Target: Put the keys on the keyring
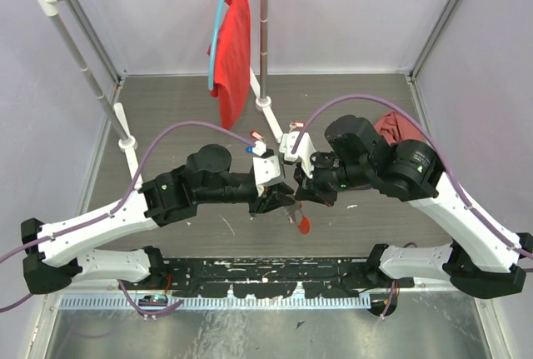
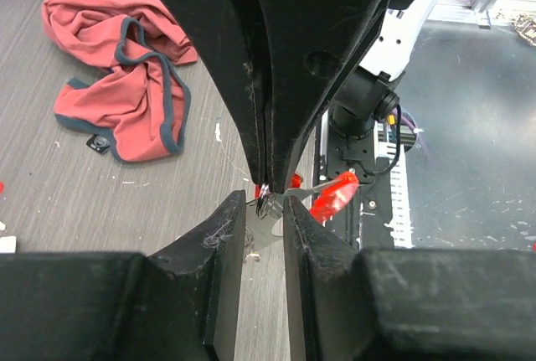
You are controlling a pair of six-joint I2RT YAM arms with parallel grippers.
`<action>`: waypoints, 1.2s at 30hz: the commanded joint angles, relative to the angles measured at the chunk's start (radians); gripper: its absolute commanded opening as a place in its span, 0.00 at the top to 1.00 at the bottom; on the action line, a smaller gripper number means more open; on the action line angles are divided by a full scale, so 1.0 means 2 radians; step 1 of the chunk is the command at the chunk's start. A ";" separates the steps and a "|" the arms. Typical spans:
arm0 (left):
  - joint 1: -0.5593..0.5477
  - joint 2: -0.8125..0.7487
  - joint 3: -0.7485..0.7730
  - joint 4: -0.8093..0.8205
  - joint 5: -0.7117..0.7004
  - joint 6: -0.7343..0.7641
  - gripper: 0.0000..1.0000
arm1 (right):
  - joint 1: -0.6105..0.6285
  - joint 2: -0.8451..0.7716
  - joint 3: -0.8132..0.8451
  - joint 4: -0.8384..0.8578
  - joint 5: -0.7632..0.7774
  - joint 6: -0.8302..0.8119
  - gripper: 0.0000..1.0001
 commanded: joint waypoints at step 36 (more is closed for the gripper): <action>-0.002 -0.076 -0.096 0.179 -0.039 -0.122 1.00 | 0.002 -0.228 -0.207 0.301 0.137 0.392 0.59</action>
